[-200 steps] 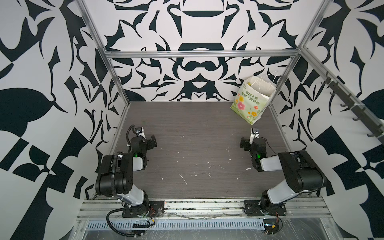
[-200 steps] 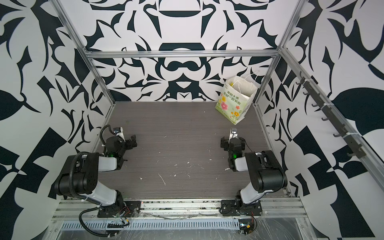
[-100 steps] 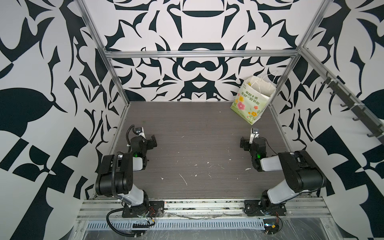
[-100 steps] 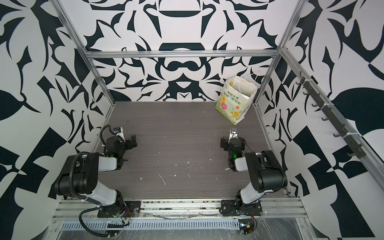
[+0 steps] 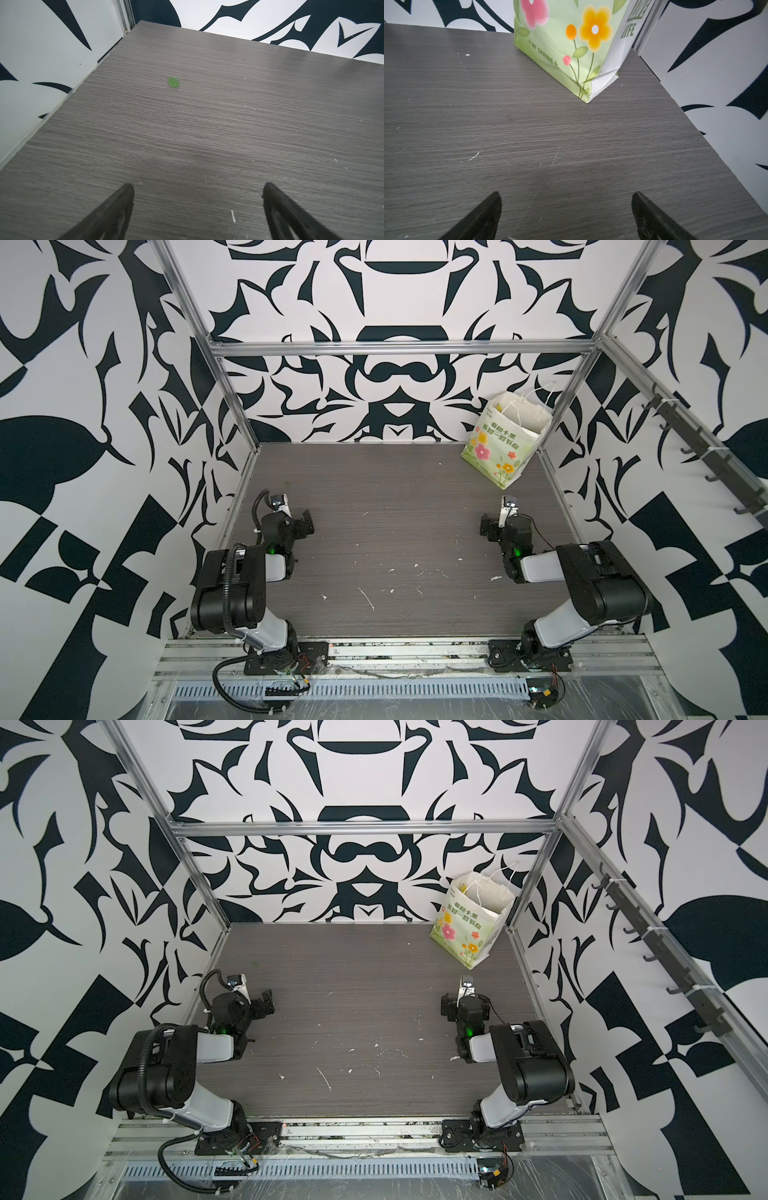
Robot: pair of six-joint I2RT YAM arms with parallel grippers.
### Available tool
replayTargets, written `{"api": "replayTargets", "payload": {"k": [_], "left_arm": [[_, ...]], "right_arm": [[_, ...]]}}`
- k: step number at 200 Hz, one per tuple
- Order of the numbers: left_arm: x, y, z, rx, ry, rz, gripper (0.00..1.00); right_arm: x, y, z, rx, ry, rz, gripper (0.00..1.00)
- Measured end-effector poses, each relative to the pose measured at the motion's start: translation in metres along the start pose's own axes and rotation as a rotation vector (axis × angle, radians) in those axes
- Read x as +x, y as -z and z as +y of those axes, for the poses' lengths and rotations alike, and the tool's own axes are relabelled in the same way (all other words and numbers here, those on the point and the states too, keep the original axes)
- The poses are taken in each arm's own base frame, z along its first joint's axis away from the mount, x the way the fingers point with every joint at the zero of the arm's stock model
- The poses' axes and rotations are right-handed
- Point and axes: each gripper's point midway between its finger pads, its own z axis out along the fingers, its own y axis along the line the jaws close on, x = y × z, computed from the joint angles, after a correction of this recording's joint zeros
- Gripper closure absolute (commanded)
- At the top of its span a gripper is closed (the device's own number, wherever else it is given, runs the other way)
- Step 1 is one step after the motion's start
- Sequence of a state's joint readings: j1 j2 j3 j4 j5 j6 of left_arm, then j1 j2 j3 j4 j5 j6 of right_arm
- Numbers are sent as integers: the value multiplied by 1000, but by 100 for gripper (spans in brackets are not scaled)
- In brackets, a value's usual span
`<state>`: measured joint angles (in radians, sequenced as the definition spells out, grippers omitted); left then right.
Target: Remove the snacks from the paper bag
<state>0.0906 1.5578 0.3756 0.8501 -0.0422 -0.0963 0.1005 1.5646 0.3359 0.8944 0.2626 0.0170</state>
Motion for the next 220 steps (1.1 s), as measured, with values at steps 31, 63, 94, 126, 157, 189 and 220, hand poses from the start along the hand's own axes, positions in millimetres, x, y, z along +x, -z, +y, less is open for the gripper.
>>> {"api": "replayTargets", "payload": {"k": [31, 63, 94, 126, 157, 189, 220], "left_arm": [[-26, 20, -21, 40, -44, -22, 1], [-154, 65, -66, 163, -58, -296, 1], [-255, 76, -135, 306, -90, -404, 0], [-256, 50, -228, 494, -143, -307, 4], [-202, 20, -273, 606, -149, -148, 5], [-173, 14, -285, 648, -132, -60, 6], [-158, 17, -286, 664, -115, -34, 8]], "right_arm": [[-34, 21, -22, 101, -93, 20, 1], [-125, 32, -29, 85, -265, -65, 7], [-153, 0, -55, 11, -493, 10, 36], [-117, -40, -111, 37, -736, 151, 52], [-108, -72, -117, 22, -803, 243, 58], [-123, -101, -129, 7, -820, 237, 65], [-125, -136, -149, 17, -825, 239, 81]]}}
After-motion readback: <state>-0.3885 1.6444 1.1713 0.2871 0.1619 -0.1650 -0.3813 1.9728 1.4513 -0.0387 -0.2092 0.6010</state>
